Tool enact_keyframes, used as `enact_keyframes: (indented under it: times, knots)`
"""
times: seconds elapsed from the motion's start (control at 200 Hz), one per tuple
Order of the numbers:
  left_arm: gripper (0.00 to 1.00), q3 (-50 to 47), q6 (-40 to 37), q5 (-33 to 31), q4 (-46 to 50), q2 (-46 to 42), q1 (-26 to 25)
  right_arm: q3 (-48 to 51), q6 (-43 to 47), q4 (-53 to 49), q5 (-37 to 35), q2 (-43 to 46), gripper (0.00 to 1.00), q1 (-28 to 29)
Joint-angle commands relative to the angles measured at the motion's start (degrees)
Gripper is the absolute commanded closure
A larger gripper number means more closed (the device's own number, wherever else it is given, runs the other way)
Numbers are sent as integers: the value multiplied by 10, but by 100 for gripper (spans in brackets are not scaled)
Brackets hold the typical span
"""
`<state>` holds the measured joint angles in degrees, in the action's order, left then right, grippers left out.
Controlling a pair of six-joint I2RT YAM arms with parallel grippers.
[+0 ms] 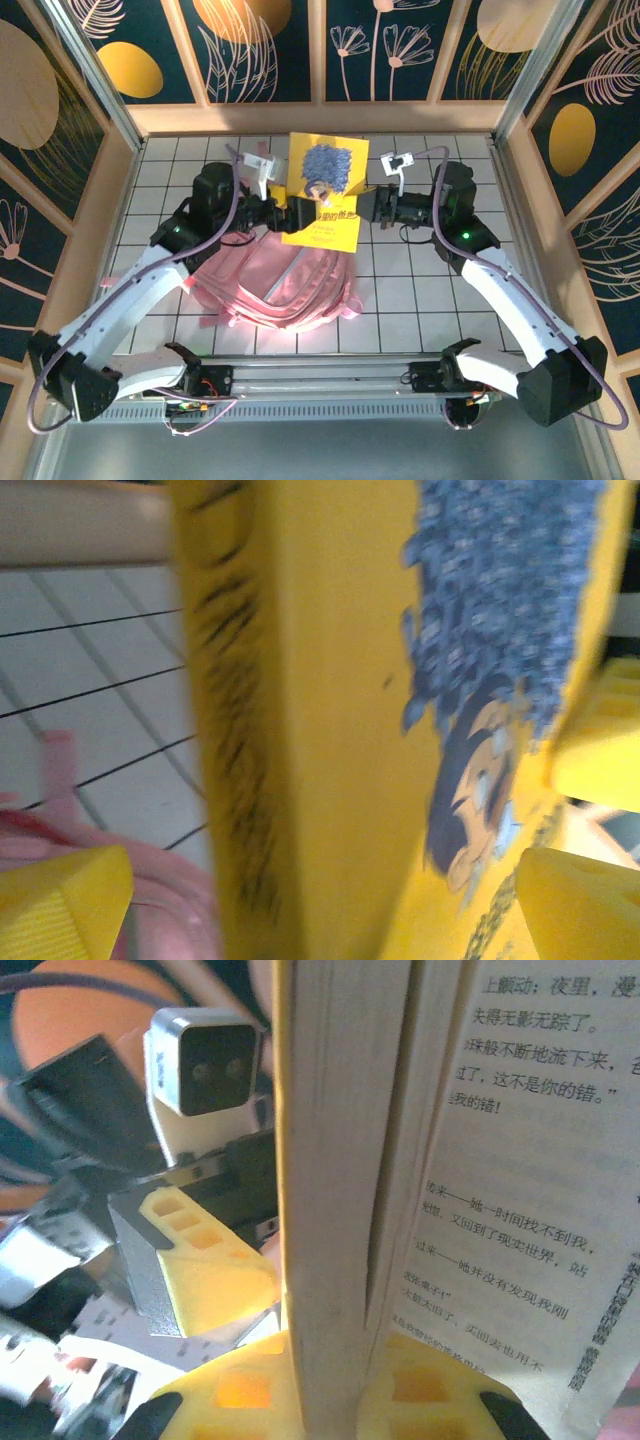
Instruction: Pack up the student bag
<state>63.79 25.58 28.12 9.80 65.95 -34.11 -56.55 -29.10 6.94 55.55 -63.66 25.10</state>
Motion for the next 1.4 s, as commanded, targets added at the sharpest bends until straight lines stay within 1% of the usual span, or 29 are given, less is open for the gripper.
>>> enact_keyframes:
  times: [0.0, 0.07, 0.14, 0.19, 0.27, 0.355, 0.405, 0.43, 0.485, 0.541, 0.591, 0.626, 0.676, 0.696, 0.841, 0.966, 1.026, 1.121, 1.191, 1.231, 1.256, 1.296, 1.316, 1.346, 1.391]
  knots:
    - [7, -40, 24, 112, -103, -44, 1, -43, 37, 11, 67, 8, 100, 19]
    - [17, -51, 36, 139, -128, -53, 1, -46, 40, 2, 67, 3, 100, 27]
    - [32, -59, 54, 163, -155, -53, 1, -45, 44, -1, 67, 4, 100, 33]
    - [38, -62, 66, 175, -170, -51, 1, -46, 51, -9, 68, 4, 100, 38]
    - [60, -64, 76, 196, -189, -45, 1, -51, 67, -28, 59, 4, 100, 42]
    - [87, -65, 82, 202, -198, -40, 1, -52, 78, -46, 38, 6, 100, 43]
    - [100, -67, 82, 201, -204, -41, 1, -55, 90, -67, 10, 9, 90, 43]
    - [100, -68, 82, 198, -207, -43, 2, -55, 96, -76, -10, 12, 82, 43]
    - [100, -72, 82, 194, -214, -49, 1, -54, 103, -94, -60, 20, 61, 43]
    - [100, -76, 86, 194, -228, -54, 1, -47, 99, -98, -101, 30, 44, 42]
    - [100, -77, 96, 200, -245, -57, 1, -38, 91, -94, -121, 36, 29, 42]
    - [100, -77, 101, 206, -257, -58, 1, -35, 86, -95, -128, 37, 24, 41]
    - [100, -77, 107, 209, -267, -59, 1, -30, 78, -92, -133, 35, 21, 41]
    - [100, -91, 110, 209, -271, -60, 1, -27, 75, -91, -133, 34, 21, 41]
    - [100, -101, 124, 207, -297, -68, 1, -7, 59, -72, -139, 30, 20, 40]
    - [100, -99, 126, 195, -296, -76, 1, 8, 40, -42, -102, 22, 19, 39]
    - [100, -100, 129, 197, -298, -78, 1, 17, 22, -17, -72, 17, 18, 39]
    - [100, -105, 134, 192, -304, -78, 1, 44, -37, 78, 10, 10, 19, 44]
    - [100, -109, 134, 184, -303, -78, 1, 53, -61, 121, 28, 9, 21, 57]
    - [100, -112, 134, 179, -301, -78, 1, 56, -64, 133, 29, 12, 24, 59]
    - [100, -112, 134, 174, -300, -77, 1, 57, -65, 136, 29, 14, 27, 72]
    - [100, -112, 134, 169, -297, -75, 1, 57, -63, 135, 26, 18, 34, 77]
    - [100, -113, 133, 167, -294, -74, 1, 58, -62, 134, 23, 21, 38, 79]
    - [97, -113, 133, 163, -291, -72, 1, 60, -63, 133, 16, 25, 47, 79]
    - [87, -112, 131, 160, -286, -71, 1, 62, -59, 125, 0, 34, 62, 79]
